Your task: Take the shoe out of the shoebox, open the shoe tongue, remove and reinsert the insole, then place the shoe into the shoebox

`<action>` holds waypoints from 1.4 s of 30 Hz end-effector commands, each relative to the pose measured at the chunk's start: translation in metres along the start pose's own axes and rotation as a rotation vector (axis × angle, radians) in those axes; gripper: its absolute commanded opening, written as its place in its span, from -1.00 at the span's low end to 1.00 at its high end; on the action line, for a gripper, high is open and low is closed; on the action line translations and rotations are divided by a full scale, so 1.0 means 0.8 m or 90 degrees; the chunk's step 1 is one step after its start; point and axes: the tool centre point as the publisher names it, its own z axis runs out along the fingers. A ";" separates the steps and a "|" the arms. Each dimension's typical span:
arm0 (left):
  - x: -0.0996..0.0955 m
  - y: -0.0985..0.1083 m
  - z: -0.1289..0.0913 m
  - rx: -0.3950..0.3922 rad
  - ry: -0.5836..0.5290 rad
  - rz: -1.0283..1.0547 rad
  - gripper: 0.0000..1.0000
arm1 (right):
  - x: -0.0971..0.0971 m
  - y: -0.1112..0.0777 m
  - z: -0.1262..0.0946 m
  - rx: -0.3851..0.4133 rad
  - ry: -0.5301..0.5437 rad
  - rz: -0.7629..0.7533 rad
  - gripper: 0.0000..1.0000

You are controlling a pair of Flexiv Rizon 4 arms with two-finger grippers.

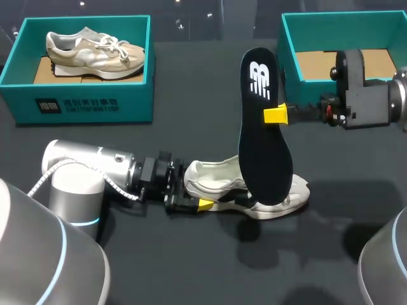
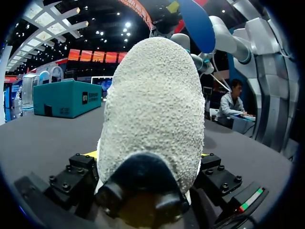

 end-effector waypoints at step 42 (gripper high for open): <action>-0.003 0.003 -0.036 -0.207 -0.028 0.041 1.00 | 0.000 0.000 0.001 0.000 -0.001 0.001 -1.00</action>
